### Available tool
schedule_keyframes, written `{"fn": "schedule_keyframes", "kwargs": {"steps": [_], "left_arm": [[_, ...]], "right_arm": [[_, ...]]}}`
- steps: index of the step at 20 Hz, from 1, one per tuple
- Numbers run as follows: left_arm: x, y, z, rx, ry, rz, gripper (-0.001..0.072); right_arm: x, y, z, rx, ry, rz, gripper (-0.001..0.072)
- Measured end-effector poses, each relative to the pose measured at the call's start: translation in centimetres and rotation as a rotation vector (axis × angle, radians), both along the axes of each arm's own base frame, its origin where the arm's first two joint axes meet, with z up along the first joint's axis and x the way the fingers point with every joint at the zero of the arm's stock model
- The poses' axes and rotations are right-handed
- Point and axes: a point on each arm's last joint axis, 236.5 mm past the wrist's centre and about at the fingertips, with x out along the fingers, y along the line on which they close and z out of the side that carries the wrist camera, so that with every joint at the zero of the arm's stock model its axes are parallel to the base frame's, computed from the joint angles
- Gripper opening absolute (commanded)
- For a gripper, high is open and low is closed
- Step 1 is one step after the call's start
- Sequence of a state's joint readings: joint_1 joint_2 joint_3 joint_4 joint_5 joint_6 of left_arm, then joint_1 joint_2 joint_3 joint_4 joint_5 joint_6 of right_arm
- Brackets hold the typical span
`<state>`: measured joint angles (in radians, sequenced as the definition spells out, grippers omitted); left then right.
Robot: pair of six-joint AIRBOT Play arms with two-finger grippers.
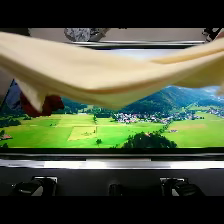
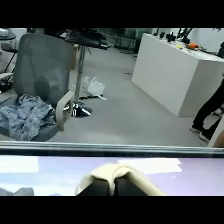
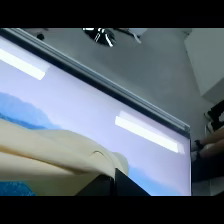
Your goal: Fold the shirts.
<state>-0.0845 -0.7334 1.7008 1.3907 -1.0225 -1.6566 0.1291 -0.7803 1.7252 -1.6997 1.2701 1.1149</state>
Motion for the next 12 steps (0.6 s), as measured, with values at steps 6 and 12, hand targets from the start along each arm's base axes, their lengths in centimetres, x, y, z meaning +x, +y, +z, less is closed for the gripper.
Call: {"fn": "schedule_keyframes", "kwargs": {"steps": [6, 12], "left_arm": [[5.7, 0.7, -16.9, 0.077, 0.472, 0.039, 0.0034], [9.3, -0.4, -41.5, 0.08, 1.005, 0.019, 0.0034]], "right_arm": [[4.0, -0.2, -15.1, -0.069, 0.511, -0.034, 0.0036], [13.5, 2.1, -32.8, -0.023, 0.745, -0.04, 0.0037]]}}
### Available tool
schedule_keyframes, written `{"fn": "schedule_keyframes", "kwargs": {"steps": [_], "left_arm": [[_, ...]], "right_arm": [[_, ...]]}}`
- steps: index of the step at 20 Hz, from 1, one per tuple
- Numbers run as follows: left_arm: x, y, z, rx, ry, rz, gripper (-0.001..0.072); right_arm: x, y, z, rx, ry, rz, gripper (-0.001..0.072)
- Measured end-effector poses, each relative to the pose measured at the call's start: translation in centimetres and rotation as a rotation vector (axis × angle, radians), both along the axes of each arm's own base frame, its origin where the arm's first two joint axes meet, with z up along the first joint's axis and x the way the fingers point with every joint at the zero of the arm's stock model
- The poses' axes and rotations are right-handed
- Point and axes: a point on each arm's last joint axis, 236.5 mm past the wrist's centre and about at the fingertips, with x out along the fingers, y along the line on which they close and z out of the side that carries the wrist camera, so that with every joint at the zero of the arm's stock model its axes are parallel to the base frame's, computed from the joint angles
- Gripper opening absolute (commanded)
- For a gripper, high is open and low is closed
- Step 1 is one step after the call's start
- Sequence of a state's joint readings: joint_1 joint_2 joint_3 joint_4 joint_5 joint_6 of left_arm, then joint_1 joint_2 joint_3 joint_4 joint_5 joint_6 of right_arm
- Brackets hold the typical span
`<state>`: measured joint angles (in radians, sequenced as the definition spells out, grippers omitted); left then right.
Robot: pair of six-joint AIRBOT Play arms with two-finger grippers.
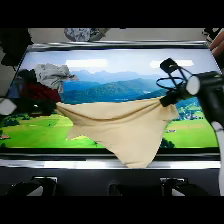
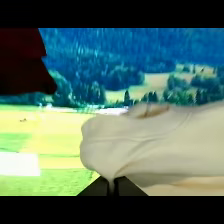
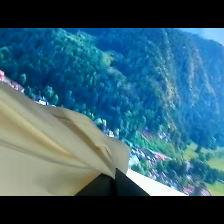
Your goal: Fold the shirts.
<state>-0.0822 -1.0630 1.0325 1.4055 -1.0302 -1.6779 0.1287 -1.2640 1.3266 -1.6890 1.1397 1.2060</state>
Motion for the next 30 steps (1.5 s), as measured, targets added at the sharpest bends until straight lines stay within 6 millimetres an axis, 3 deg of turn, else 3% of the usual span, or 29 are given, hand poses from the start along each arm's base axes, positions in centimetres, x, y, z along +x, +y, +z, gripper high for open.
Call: {"fn": "schedule_keyframes", "kwargs": {"steps": [3, 6, 7, 8, 9, 10, 13, 15, 17, 19, 21, 24, 27, 30], "left_arm": [[1.6, -0.7, -5.7, -0.026, 0.118, 0.015, 0.0034], [3.5, -1.4, -8.6, -0.055, 0.169, 0.028, 0.0034], [4.1, -1.7, -9.1, -0.068, 0.174, 0.033, 0.0034], [4.3, -1.9, -9.9, -0.077, 0.192, 0.036, 0.0034], [4.5, -2.1, -10.2, -0.083, 0.201, 0.034, 0.0034], [4.7, -2.2, -10.4, -0.085, 0.201, 0.023, 0.0034], [4.4, -1.9, -10.8, -0.074, 0.218, -0.016, 0.0034], [4.0, -1.7, -11.0, -0.066, 0.235, -0.043, 0.0034], [3.7, -1.7, -11.2, -0.058, 0.245, -0.072, 0.0034], [3.6, -1.6, -11.2, -0.052, 0.249, -0.09, 0.0034], [3.4, -1.6, -11.3, -0.049, 0.253, -0.102, 0.0034], [3.3, -1.6, -11.3, -0.048, 0.256, -0.11, 0.0034], [3.2, -1.6, -11.3, -0.047, 0.258, -0.114, 0.0035], [3.2, -1.6, -11.4, -0.045, 0.26, -0.116, 0.0035]], "right_arm": [[3.9, 1.9, -4.5, 0.099, -0.031, -0.042, 0.0036], [5.8, 3.5, -7.9, 0.18, -0.028, -0.076, 0.004], [5.8, 3.9, -9.0, 0.201, -0.007, -0.088, 0.0192], [5.7, 4.2, -9.7, 0.22, 0.012, -0.098, 0.0408], [5.4, 4.4, -10.2, 0.233, 0.036, -0.106, 0.0511], [5.0, 4.2, -10.2, 0.236, 0.062, -0.104, 0.0567], [3.4, 1.7, -7.9, 0.201, 0.127, -0.045, 0.0567], [0.8, -2.3, -7.2, 0.183, 0.229, -0.064, 0.0571], [-3.5, -5.5, -7.6, 0.245, 0.385, -0.13, 0.0692], [-8.4, -5.9, -8.8, 0.362, 0.543, -0.176, 0.0693], [-13.3, -4.4, -10.7, 0.453, 0.677, -0.197, 0.0694], [-19.3, 0.0, -14.3, 0.574, 0.808, -0.197, 0.0703], [-22.8, 4.1, -16.8, 0.651, 0.872, -0.189, 0.0703], [-24.8, 6.9, -17.6, 0.698, 0.914, -0.184, 0.0703]]}}
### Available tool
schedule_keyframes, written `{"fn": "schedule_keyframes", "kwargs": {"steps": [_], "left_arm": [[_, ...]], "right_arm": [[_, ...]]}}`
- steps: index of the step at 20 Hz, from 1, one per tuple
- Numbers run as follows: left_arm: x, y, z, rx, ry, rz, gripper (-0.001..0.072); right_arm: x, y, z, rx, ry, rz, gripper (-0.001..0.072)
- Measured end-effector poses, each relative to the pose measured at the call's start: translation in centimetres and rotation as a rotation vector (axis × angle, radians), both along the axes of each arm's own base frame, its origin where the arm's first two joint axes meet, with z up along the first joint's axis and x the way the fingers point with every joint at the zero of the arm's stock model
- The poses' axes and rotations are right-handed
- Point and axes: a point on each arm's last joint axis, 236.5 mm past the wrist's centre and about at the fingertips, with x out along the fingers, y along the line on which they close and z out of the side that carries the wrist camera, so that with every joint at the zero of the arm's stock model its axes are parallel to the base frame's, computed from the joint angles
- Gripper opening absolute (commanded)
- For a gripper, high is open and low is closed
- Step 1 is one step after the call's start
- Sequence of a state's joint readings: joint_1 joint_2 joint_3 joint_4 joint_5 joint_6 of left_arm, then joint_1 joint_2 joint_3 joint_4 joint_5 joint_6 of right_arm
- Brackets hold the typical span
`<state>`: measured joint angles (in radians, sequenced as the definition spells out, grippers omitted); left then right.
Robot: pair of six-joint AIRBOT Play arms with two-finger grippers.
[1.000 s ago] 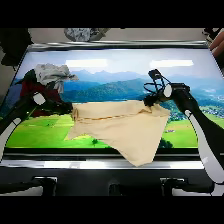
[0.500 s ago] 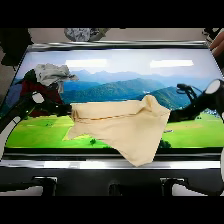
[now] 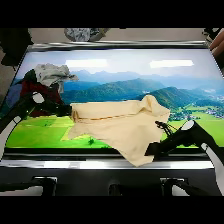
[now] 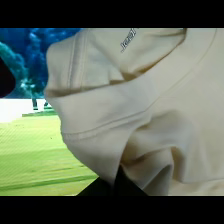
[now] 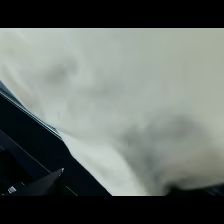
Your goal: Fold the shirts.
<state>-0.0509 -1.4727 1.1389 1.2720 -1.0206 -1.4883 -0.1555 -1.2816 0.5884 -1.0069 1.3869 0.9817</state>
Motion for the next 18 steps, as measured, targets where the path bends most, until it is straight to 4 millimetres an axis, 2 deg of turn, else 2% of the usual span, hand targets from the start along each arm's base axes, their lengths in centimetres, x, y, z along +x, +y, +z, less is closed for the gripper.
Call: {"fn": "schedule_keyframes", "kwargs": {"steps": [2, 3, 4, 5, 6, 9, 10, 12, 14, 15, 16, 17, 18], "left_arm": [[0.0, 0.0, -0.2, 0.001, 0.005, 0.0, 0.0035], [-0.1, 0.0, -0.4, 0.001, 0.008, 0.0, 0.0035], [-0.1, 0.0, -0.4, 0.002, 0.01, 0.0, 0.0034], [-0.1, 0.1, -0.5, 0.002, 0.012, 0.0, 0.0035], [-0.1, 0.1, -0.6, 0.003, 0.014, -0.001, 0.0034], [-0.1, 0.1, -0.5, 0.004, 0.011, -0.006, 0.0034], [0.1, 0.1, -0.1, 0.006, 0.0, -0.014, 0.0034], [1.0, 0.1, 2.0, 0.007, -0.058, -0.029, 0.0033], [2.9, 0.4, 6.8, 0.007, -0.186, -0.028, 0.0033], [4.1, 0.7, 10.6, 0.008, -0.286, -0.022, 0.0033], [4.9, 1.0, 14.7, 0.007, -0.387, -0.012, 0.0033], [5.7, 1.7, 20.1, 0.007, -0.518, 0.009, 0.0033], [5.7, 2.6, 25.4, 0.006, -0.638, 0.039, 0.0033]], "right_arm": [[-0.6, 1.2, -0.3, 0.009, 0.007, 0.005, 0.0696], [-0.9, 1.8, -0.4, 0.014, 0.012, 0.011, 0.0632], [-1.1, 2.2, -0.5, 0.012, 0.012, 0.02, 0.0459], [-0.9, 2.3, -1.0, -0.002, -0.003, 0.024, 0.015], [-0.1, 2.4, -1.7, -0.022, -0.039, 0.008, 0.0033], [2.3, 3.1, -1.7, -0.027, -0.124, -0.032, 0.0032], [3.7, 2.9, -1.5, -0.039, -0.182, -0.03, 0.0032], [6.6, 1.8, 0.1, -0.08, -0.311, 0.022, 0.0033], [10.8, 0.9, 5.2, -0.124, -0.501, 0.094, 0.0033], [13.3, -0.3, 8.7, -0.181, -0.63, 0.124, 0.0034], [16.0, -1.7, 13.1, -0.255, -0.78, 0.138, 0.0034], [18.1, -3.4, 18.7, -0.352, -0.94, 0.147, 0.0033], [19.8, -5.2, 25.5, -0.459, -1.12, 0.116, 0.0033]]}}
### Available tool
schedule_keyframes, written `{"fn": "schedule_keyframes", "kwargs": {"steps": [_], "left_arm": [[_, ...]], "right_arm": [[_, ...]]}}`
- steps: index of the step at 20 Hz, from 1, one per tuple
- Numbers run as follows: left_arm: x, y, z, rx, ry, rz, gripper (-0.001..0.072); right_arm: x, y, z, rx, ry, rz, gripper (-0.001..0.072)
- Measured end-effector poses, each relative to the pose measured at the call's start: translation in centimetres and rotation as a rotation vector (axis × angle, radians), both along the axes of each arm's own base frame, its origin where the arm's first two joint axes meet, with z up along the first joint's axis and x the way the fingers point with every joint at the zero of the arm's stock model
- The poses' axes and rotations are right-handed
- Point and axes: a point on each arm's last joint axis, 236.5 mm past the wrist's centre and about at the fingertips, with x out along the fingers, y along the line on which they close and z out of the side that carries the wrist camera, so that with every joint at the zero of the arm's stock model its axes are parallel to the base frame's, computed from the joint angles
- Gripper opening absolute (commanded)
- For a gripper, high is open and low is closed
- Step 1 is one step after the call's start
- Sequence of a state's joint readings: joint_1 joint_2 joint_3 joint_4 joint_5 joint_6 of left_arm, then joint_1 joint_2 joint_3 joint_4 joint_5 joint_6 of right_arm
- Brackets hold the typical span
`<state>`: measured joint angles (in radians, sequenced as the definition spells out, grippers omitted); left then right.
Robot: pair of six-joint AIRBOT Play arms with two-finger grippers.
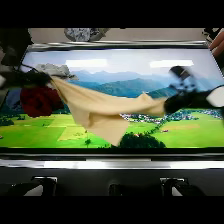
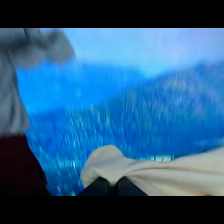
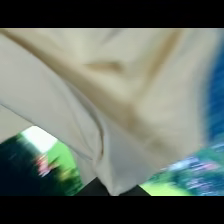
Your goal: Fold the shirts.
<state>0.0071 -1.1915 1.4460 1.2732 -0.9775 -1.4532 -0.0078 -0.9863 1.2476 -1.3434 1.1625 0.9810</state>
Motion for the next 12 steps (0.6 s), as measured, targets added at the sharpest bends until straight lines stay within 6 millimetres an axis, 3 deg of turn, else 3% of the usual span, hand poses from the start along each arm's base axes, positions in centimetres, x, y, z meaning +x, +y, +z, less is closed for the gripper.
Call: {"fn": "schedule_keyframes", "kwargs": {"steps": [1, 3, 4, 5, 6, 8, 10, 12], "left_arm": [[-0.7, 1.1, 5.7, -0.01, -0.126, 0.039, 0.0033], [-4.0, 3.1, 15.4, -0.042, -0.338, 0.116, 0.0033], [-6.2, 3.8, 19.4, -0.063, -0.429, 0.148, 0.0033], [-8.4, 4.1, 22.3, -0.079, -0.499, 0.168, 0.0033], [-10.6, 4.2, 24.8, -0.094, -0.56, 0.182, 0.0033], [-14.3, 4.2, 28.3, -0.113, -0.658, 0.197, 0.0033], [-17.1, 4.1, 30.6, -0.123, -0.732, 0.203, 0.0033], [-18.2, 4.1, 31.4, -0.128, -0.756, 0.209, 0.0033]], "right_arm": [[0.4, -1.6, 6.0, -0.053, -0.158, -0.047, 0.0033], [-1.9, -4.8, 18.8, -0.134, -0.487, -0.16, 0.0033], [-4.0, -5.8, 23.5, -0.15, -0.606, -0.204, 0.0033], [-6.0, -6.4, 26.7, -0.159, -0.69, -0.236, 0.0033], [-7.9, -7.0, 29.1, -0.166, -0.751, -0.262, 0.0033], [-10.3, -7.8, 31.4, -0.175, -0.811, -0.299, 0.0033], [-11.6, -8.3, 32.4, -0.182, -0.838, -0.321, 0.0034], [-11.7, -8.6, 32.3, -0.187, -0.825, -0.333, 0.0033]]}}
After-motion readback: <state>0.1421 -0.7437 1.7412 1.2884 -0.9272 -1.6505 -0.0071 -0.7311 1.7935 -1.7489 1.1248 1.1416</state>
